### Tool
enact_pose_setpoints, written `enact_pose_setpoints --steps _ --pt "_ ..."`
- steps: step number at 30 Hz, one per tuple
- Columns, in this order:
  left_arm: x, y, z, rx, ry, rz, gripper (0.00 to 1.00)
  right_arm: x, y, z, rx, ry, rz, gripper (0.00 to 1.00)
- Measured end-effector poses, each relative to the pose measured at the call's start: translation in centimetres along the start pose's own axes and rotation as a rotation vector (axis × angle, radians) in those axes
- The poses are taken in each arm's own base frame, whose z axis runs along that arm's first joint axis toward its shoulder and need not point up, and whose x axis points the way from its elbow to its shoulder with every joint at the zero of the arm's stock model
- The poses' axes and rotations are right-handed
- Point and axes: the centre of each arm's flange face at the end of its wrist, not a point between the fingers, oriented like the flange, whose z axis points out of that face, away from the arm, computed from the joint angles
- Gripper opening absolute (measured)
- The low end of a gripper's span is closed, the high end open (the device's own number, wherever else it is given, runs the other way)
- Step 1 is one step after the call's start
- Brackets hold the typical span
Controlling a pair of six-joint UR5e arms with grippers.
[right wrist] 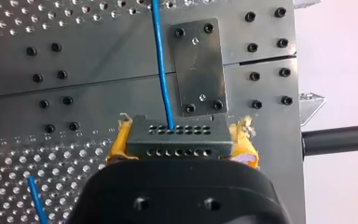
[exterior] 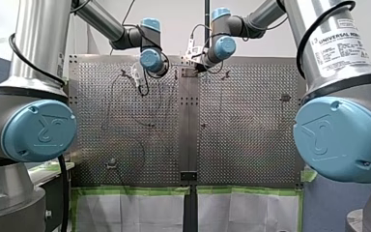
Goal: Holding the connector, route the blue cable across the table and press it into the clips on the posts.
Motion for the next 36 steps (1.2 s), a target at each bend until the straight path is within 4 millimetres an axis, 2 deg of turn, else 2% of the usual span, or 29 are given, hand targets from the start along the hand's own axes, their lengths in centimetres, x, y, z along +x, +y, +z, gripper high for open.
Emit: enact_pose_setpoints --steps 7,15,24,32,36 --pt "0.5 0.1 0.1 0.01 0.01 0.004 0.0 0.0 0.6 0.1 -0.001 -0.002 0.001 0.0" --pt "2.5 -0.1 0.7 0.037 0.035 0.013 0.0 -1.2 1.3 0.8 -0.001 -0.022 0.011 0.0" --pt "2.4 0.5 1.7 0.043 0.005 0.005 0.0 -2.0 2.3 1.4 0.006 -0.034 0.014 0.0" --pt "4.3 1.3 4.0 0.044 0.018 0.011 0.0 -2.7 3.8 2.3 0.0 -0.042 0.019 0.0" --pt "4.3 2.0 5.7 0.037 -0.001 0.006 0.0 -2.6 4.8 2.8 -0.009 -0.037 0.021 0.0"
